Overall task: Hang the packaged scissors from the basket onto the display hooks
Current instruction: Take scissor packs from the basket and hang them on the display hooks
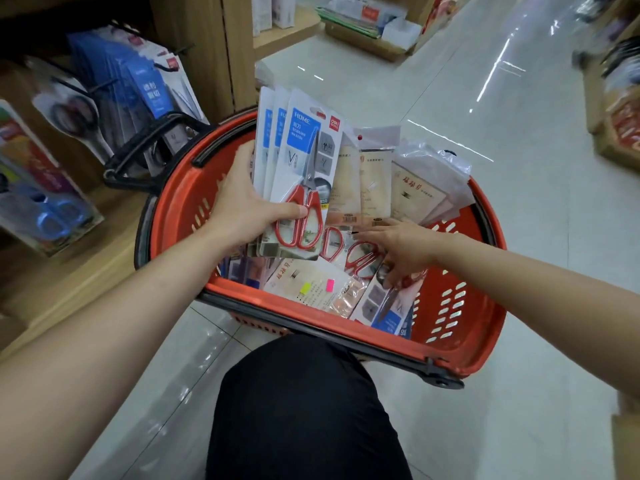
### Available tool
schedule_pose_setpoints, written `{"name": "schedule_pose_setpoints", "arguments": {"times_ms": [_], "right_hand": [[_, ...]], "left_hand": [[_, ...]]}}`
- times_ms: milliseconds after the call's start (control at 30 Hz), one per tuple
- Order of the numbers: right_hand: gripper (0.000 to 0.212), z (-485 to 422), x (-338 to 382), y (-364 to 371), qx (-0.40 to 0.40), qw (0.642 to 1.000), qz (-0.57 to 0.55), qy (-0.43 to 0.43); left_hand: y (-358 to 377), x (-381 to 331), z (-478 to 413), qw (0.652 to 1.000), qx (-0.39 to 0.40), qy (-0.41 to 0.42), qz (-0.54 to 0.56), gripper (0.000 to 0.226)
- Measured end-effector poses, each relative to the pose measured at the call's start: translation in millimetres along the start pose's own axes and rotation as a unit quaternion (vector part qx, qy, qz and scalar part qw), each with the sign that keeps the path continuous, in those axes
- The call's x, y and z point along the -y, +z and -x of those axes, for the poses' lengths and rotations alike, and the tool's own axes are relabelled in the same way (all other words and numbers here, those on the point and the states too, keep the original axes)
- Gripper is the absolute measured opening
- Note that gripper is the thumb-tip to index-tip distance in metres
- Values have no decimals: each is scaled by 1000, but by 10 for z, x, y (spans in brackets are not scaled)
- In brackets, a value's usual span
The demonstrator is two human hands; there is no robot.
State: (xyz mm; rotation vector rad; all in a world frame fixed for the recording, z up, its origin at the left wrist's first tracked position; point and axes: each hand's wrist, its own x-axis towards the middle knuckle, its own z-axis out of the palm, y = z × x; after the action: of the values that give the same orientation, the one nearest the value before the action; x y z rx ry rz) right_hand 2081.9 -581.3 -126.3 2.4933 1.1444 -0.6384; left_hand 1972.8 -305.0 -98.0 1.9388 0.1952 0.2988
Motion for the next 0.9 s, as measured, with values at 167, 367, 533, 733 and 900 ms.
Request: {"name": "schedule_pose_setpoints", "arguments": {"times_ms": [167, 367, 533, 733, 900], "right_hand": [[105, -114, -14, 16, 8, 1000, 13, 9], [55, 47, 4, -2, 26, 999, 6, 18], [47, 176, 115, -243, -2, 999, 39, 26], [23, 385, -68, -733, -42, 997, -2, 72], [20, 659, -349, -916, -126, 983, -35, 131]], "left_hand": [[-8, -1, 4, 1000, 16, 1, -5, 110], [-8, 18, -28, 1000, 22, 2, -4, 110], [14, 53, -52, 1000, 14, -1, 1, 109], [16, 52, -40, 1000, 8, -9, 5, 110], [4, 3, -28, 1000, -18, -2, 20, 106]]}}
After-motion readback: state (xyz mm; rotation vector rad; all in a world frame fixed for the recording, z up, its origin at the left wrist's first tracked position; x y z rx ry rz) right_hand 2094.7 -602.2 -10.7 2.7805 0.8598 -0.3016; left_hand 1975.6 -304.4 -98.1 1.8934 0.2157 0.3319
